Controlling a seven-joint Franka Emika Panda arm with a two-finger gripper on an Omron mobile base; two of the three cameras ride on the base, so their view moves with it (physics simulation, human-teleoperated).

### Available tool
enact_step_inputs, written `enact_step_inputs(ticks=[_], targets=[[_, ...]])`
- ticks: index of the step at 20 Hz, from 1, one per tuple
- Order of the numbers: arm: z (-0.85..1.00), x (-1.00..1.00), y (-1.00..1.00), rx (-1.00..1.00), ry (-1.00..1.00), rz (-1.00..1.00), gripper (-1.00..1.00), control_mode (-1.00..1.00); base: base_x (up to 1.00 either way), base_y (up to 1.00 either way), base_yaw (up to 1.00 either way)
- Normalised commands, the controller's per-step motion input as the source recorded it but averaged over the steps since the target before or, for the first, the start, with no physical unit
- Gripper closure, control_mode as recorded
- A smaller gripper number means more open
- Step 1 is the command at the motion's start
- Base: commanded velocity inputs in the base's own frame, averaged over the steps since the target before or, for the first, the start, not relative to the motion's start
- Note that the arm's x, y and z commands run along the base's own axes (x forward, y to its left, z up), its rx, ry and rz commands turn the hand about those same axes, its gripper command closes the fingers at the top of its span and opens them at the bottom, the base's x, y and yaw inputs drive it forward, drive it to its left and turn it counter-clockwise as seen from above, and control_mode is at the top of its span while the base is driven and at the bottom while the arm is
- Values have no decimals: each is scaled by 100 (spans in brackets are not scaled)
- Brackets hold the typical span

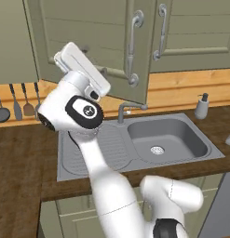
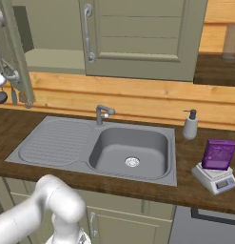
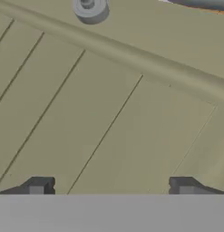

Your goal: Pick the cereal and place it on the digital scale for weighing, and close the cabinet.

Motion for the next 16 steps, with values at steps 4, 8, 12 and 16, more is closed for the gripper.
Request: enact_step_inputs(ticks=[4, 8, 12, 16], targets=[[2, 100, -100, 33, 0, 21, -100, -100, 0, 0, 0], [-7, 100, -91, 25, 4, 29, -100, -100, 0, 0, 0], [-32, 100, -72, 14, 1, 42, -100, -100, 0, 0, 0], [-41, 100, -61, 9, -7, 43, -100, -100, 0, 0, 0]])
